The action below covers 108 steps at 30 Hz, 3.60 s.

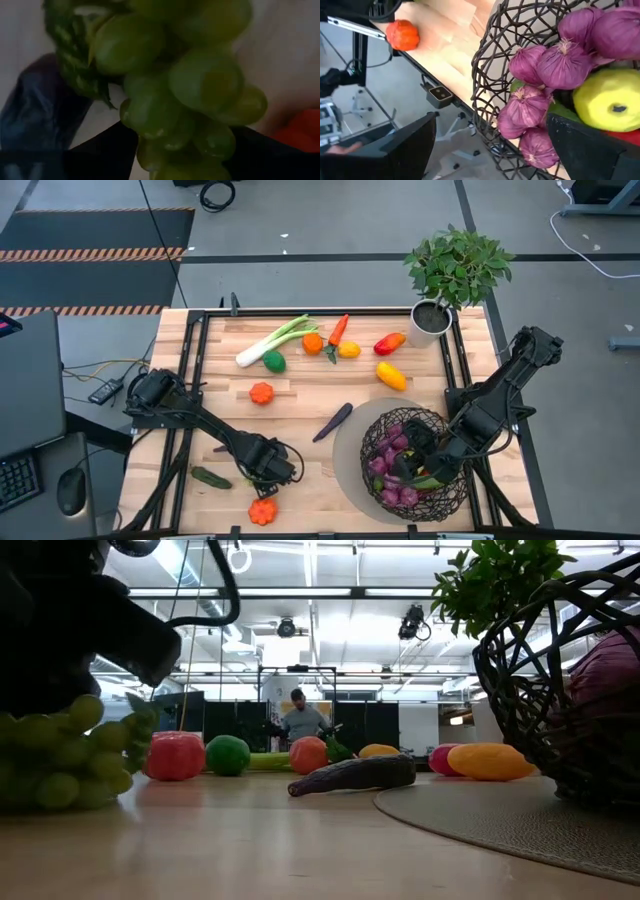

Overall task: Build produce basket
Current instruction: Put the green grapes into the black basket

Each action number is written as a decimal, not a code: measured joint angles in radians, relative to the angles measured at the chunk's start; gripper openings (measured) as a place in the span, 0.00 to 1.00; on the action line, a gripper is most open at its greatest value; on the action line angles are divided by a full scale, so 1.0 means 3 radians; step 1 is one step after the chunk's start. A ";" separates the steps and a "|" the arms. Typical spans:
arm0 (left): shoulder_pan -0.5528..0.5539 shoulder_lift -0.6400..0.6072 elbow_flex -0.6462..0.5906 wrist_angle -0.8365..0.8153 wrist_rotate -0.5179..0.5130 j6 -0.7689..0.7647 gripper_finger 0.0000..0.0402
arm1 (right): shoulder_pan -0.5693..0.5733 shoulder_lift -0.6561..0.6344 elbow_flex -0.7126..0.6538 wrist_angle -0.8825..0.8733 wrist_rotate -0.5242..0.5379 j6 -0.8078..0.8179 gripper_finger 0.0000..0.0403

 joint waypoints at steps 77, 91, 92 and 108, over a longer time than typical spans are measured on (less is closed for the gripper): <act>0.0965 -0.0829 0.0004 0.3723 -0.0747 0.0009 0.52 | -0.1246 -0.0008 0.0004 0.1706 0.0533 -0.2095 0.60; 0.1048 -0.0829 0.0005 0.3696 -0.0397 0.0154 0.81 | -0.1266 -0.0003 0.0000 0.1644 0.0532 -0.2144 0.43; 0.1077 -0.0829 0.0005 0.3673 -0.0267 0.0167 0.81 | -0.1266 -0.0003 0.0000 0.1620 0.0490 -0.2139 0.43; 0.1436 -0.0839 0.0013 0.2958 0.1104 -0.0062 0.79 | -0.1210 -0.0583 -0.0003 0.0064 -0.0302 -0.1865 0.42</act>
